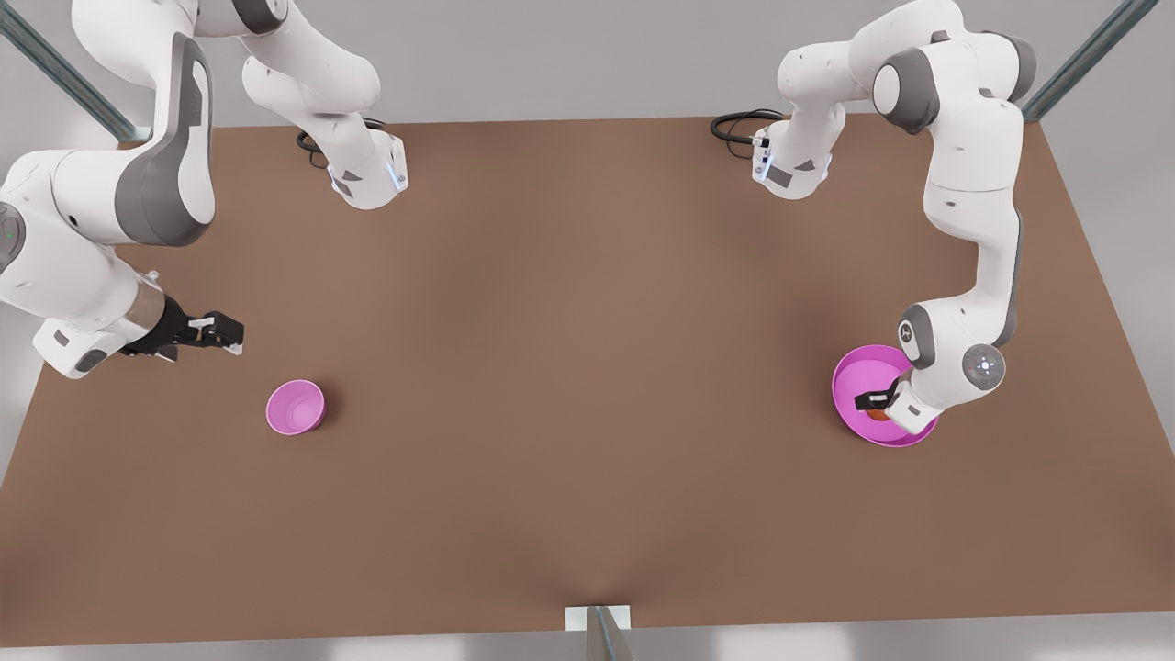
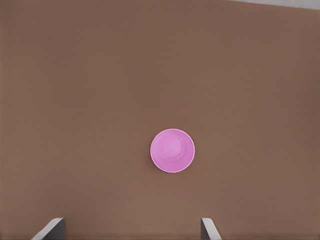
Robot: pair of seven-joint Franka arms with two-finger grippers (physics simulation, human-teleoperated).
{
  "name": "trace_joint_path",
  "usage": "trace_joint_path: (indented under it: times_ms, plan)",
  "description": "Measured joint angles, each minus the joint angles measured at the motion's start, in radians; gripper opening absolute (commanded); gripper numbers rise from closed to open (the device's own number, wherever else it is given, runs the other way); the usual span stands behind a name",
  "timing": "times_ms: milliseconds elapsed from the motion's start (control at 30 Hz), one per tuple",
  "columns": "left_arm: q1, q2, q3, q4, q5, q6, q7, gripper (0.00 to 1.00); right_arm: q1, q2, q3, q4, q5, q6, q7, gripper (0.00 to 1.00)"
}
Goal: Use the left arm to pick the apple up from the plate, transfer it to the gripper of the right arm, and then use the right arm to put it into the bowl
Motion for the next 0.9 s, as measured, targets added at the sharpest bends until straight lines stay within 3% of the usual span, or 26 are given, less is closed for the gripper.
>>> trace_joint_path:
  times_ms: [300, 600, 700, 800, 900]
  plan:
    - [0.0, 0.004, 0.0, 0.0, 0.002, 0.004, 0.003, 0.73, -0.001, 0.001, 0.0, 0.002, 0.021, -0.004, 0.0, 1.0]
    - [-0.004, 0.019, -0.001, 0.003, 0.005, 0.016, 0.0, 0.73, 0.001, 0.0, 0.001, 0.002, 0.024, -0.005, 0.0, 1.0]
    - [-0.01, -0.042, -0.004, 0.012, 0.005, -0.003, -0.002, 0.7, 0.001, 0.0, 0.001, 0.003, 0.025, -0.005, 0.001, 1.0]
    - [-0.046, -0.133, -0.01, 0.145, 0.002, -0.146, -0.009, 0.7, 0.0, 0.0, 0.011, 0.003, 0.025, -0.005, 0.001, 1.0]
    - [-0.108, -0.152, -0.068, 0.33, -0.13, -0.332, -0.045, 0.7, 0.0, 0.002, 0.014, 0.001, 0.068, -0.004, 0.002, 1.0]
